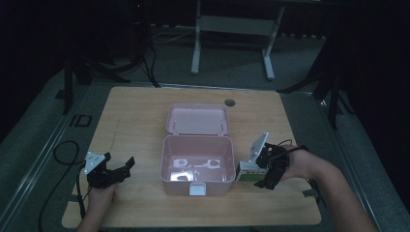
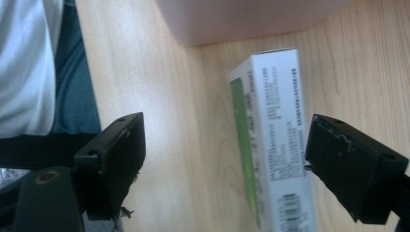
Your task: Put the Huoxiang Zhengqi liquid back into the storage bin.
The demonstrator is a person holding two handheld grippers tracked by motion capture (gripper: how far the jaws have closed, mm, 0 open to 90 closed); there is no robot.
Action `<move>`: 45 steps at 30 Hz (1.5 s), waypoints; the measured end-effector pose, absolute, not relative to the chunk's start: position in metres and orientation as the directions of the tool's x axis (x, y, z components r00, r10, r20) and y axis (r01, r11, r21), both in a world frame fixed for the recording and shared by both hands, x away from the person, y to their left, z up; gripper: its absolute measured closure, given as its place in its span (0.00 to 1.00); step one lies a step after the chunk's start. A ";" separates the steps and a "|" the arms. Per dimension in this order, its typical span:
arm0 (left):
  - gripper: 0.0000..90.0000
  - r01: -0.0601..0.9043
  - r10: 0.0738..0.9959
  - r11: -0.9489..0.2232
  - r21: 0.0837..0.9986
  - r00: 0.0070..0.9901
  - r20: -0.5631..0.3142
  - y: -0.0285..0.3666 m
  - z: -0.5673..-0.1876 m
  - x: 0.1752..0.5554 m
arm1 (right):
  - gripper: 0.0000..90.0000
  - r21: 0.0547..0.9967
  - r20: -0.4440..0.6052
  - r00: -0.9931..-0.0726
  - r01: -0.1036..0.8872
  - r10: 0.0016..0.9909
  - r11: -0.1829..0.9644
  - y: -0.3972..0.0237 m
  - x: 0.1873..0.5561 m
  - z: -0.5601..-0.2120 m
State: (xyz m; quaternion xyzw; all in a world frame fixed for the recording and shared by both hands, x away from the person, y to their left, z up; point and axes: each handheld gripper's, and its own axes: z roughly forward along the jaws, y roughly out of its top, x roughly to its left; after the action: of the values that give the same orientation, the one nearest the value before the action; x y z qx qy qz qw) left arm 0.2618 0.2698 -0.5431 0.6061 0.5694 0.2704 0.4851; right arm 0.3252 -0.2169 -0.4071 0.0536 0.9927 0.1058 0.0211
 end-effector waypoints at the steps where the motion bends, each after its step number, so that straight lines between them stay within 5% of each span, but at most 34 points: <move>1: 0.03 0.429 0.951 0.124 0.895 0.205 -0.230 0.270 -0.543 0.262 | 0.15 0.208 -0.028 -0.993 0.106 0.114 0.972 -0.217 0.329 -0.409; 8: 0.03 0.424 0.955 0.118 0.898 0.200 -0.220 0.271 -0.543 0.260 | 0.14 0.060 -0.064 -0.996 0.061 0.064 0.996 -0.216 0.345 -0.431; 16: 0.03 0.429 0.953 0.122 0.895 0.200 -0.225 0.271 -0.544 0.261 | 0.16 0.022 -0.067 -0.998 0.020 0.022 1.000 -0.218 0.357 -0.440; 30: 0.03 0.434 0.948 0.127 0.892 0.211 -0.238 0.271 -0.544 0.261 | 0.36 -0.011 -0.037 -0.999 0.007 0.007 1.000 -0.215 0.368 -0.451; 45: 0.03 0.436 0.947 0.126 0.891 0.215 -0.239 0.271 -0.545 0.262 | 0.68 -0.066 0.016 -1.000 -0.017 -0.016 0.998 -0.206 0.372 -0.459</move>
State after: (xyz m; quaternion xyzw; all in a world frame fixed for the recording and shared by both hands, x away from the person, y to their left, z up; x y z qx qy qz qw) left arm 0.2623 0.2708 -0.5447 0.6071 0.5693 0.2613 0.4889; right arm 0.3720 -0.2059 -0.4588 -0.0080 0.9994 -0.0331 -0.0077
